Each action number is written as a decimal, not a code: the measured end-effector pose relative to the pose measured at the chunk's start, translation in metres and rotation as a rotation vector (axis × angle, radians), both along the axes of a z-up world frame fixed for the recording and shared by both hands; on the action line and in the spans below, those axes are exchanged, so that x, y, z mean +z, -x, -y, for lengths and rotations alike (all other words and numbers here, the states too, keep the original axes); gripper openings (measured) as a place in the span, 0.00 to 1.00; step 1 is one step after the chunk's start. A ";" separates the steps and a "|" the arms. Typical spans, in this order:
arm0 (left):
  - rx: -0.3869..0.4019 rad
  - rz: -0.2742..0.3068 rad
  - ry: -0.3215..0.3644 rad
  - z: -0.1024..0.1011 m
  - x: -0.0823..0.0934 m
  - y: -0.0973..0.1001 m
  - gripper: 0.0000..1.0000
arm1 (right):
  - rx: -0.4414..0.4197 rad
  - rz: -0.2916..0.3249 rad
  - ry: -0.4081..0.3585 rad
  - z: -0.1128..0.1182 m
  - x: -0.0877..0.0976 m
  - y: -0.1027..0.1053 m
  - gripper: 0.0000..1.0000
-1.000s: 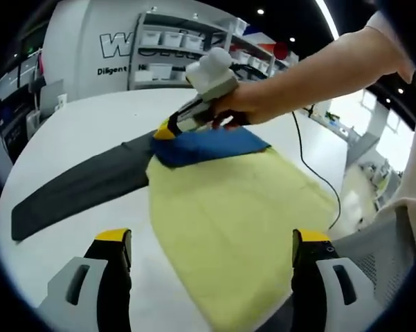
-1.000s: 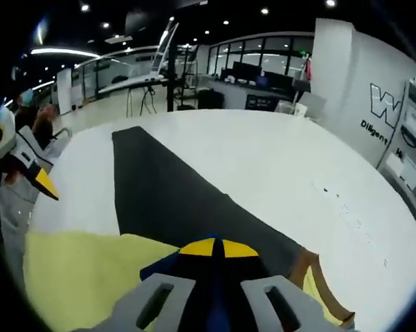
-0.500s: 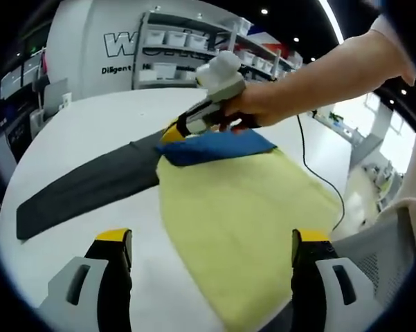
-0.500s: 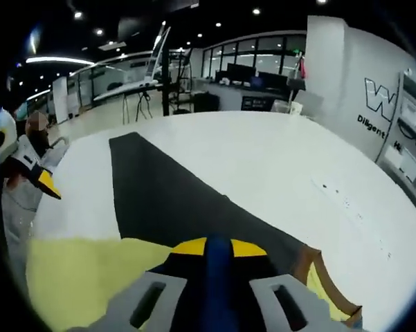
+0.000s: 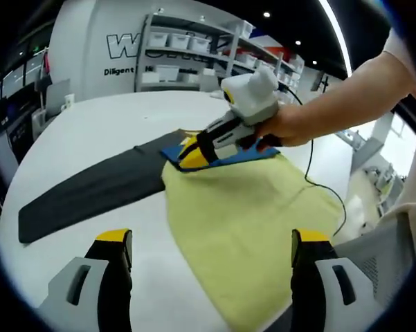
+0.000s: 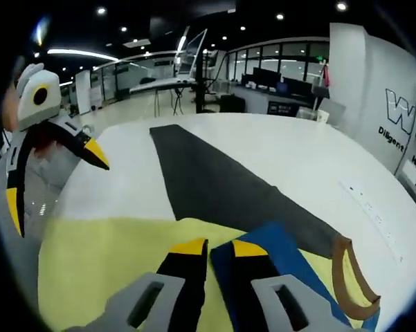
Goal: Fold the garment on the visible template until the final outline fits inside the template.
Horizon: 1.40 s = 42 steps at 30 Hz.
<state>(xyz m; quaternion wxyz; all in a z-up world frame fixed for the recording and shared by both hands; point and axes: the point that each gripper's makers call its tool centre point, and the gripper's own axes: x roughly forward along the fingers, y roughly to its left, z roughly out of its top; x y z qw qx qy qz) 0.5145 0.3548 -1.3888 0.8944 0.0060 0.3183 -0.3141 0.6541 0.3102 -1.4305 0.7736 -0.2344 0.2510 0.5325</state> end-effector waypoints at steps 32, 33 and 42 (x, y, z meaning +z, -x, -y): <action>0.260 -0.065 0.029 -0.099 -0.016 -0.048 0.92 | -0.200 -0.069 -0.129 0.033 0.010 0.005 0.04; 0.288 -0.066 0.033 -0.109 -0.017 -0.055 0.91 | -0.207 -0.066 -0.132 0.036 0.011 0.006 0.04; 0.475 -0.137 0.128 -0.162 -0.026 -0.081 0.77 | -0.274 -0.071 -0.171 0.068 0.018 0.014 0.08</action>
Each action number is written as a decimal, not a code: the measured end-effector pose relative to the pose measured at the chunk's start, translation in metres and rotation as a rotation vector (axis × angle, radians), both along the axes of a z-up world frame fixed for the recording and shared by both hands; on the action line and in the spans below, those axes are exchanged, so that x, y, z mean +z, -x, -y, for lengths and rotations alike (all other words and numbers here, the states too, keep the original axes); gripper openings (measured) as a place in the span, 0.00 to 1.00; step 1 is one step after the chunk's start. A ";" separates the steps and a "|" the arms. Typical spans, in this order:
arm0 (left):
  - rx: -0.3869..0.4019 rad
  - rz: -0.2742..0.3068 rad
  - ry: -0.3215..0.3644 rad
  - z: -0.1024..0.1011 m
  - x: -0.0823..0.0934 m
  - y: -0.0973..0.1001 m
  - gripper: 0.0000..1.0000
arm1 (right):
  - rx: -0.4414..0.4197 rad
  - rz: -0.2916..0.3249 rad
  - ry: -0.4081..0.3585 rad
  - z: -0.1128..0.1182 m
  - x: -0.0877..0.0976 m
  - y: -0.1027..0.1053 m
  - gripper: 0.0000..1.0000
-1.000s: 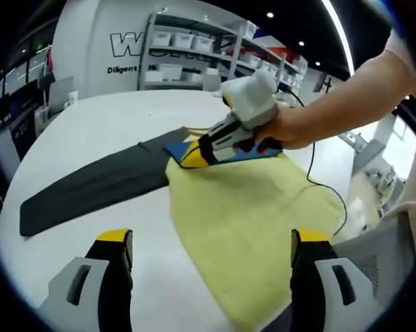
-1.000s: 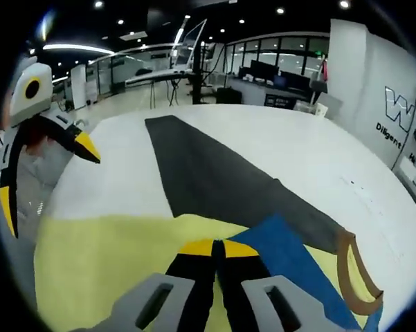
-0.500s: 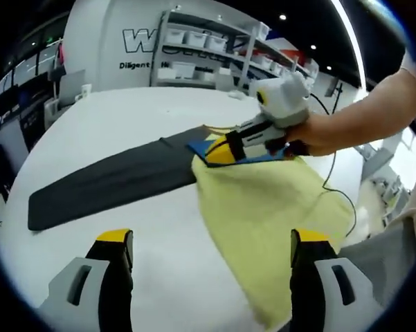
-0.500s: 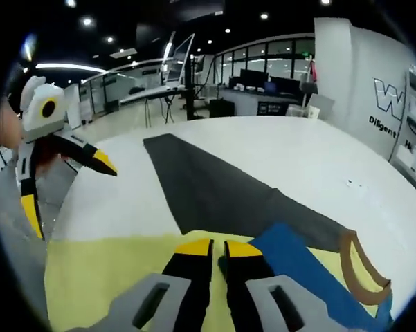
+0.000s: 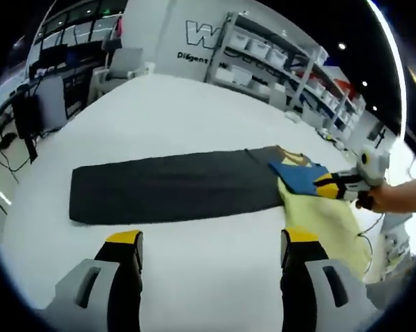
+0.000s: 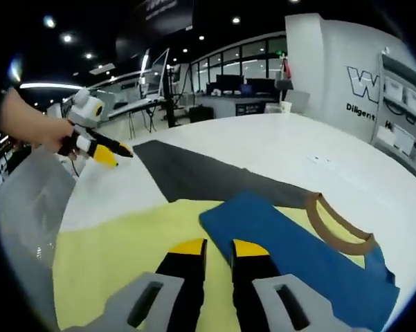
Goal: Fold the garment on the visible template until the final outline fits inside the template.
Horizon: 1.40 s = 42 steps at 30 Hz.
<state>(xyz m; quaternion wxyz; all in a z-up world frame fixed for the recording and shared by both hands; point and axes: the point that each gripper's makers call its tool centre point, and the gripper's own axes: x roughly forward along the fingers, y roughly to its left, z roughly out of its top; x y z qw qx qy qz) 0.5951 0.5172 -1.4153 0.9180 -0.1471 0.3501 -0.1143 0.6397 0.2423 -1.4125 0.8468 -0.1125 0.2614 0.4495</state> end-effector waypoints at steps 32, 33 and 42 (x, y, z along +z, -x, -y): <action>0.418 -0.115 -0.092 -0.118 -0.023 -0.009 0.05 | -0.208 0.057 -0.061 0.105 0.038 0.035 0.05; 0.409 -0.113 -0.098 -0.118 -0.023 -0.010 0.04 | -0.215 0.057 -0.061 0.109 0.040 0.036 0.05; 0.396 -0.090 -0.079 -0.102 -0.001 -0.009 0.02 | -0.244 0.071 -0.048 0.130 0.045 0.038 0.16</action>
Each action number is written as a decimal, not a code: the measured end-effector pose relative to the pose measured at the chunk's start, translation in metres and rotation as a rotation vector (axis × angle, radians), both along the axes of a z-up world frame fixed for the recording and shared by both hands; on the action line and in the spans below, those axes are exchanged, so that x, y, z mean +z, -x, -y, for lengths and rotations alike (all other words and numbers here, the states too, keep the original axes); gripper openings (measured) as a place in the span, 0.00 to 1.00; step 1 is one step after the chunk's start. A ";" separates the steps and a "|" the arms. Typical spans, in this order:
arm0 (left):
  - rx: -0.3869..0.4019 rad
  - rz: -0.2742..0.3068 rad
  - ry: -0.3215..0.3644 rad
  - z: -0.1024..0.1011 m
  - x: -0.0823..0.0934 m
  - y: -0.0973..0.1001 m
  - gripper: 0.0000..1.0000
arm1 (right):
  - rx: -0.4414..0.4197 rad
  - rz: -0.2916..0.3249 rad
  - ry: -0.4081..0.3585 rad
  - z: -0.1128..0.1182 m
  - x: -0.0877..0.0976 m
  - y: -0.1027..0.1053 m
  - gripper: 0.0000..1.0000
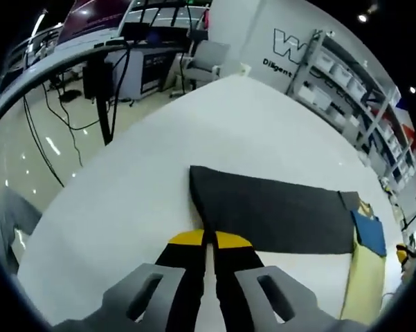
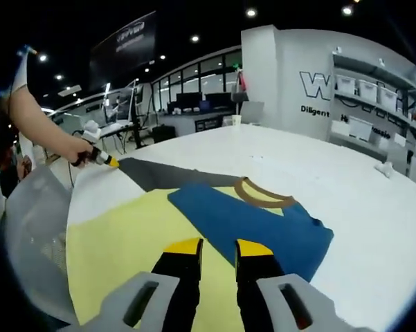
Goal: Fold the garment on the visible template until the final outline fits inside the template.
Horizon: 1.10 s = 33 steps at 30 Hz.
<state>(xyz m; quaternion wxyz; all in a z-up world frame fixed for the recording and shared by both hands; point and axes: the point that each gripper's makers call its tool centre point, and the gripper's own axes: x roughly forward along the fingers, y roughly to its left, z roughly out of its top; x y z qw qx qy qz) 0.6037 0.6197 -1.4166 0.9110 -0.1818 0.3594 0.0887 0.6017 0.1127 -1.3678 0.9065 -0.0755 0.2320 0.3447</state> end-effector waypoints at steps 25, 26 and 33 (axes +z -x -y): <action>-0.340 0.394 0.090 0.134 0.160 -0.102 0.02 | -0.089 -0.051 -0.030 0.043 -0.017 0.044 0.55; -0.365 0.408 0.090 0.145 0.166 -0.107 0.02 | -0.091 -0.054 -0.034 0.044 -0.017 0.046 0.57; -0.514 0.463 0.130 0.211 0.192 -0.124 0.02 | -0.104 -0.068 -0.047 0.050 -0.019 0.055 0.64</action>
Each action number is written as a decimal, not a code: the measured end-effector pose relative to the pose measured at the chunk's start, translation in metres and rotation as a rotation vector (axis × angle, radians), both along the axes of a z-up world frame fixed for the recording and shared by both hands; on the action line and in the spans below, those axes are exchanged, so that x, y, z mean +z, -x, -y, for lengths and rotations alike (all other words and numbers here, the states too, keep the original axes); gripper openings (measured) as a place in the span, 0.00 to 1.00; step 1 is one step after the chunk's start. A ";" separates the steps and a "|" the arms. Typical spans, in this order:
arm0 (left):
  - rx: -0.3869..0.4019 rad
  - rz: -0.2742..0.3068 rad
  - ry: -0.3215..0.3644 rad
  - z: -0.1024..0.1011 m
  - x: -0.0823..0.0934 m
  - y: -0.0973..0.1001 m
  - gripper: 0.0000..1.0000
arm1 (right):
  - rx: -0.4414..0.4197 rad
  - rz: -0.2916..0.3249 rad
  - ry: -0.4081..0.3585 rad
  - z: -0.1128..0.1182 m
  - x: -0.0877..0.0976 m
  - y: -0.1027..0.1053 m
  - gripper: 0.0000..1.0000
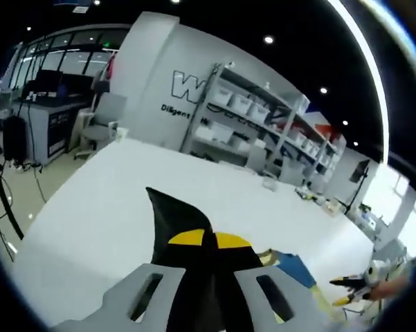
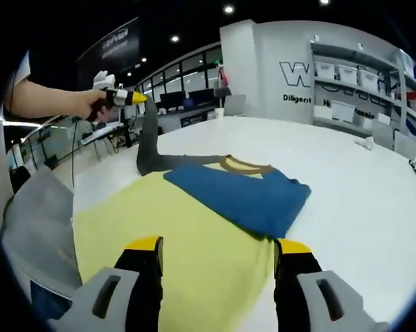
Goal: Fold the garment on the visible template until the final outline fits inside the template.
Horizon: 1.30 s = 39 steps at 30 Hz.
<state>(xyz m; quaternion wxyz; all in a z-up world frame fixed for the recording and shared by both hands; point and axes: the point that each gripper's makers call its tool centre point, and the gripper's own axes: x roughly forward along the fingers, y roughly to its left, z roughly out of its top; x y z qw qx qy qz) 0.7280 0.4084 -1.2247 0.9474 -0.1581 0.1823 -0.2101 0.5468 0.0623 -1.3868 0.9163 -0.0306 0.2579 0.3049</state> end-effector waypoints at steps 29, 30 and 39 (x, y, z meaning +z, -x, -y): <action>-0.507 -0.029 0.033 0.220 -0.027 -0.001 0.02 | -0.059 -0.028 -0.023 0.020 -0.006 0.016 0.70; -0.526 -0.043 0.026 0.227 -0.033 0.003 0.02 | -0.060 -0.028 -0.023 0.020 -0.006 0.016 0.70; -0.636 -0.087 -0.041 0.272 -0.071 0.029 0.02 | -0.072 -0.041 -0.027 0.021 -0.009 0.018 0.70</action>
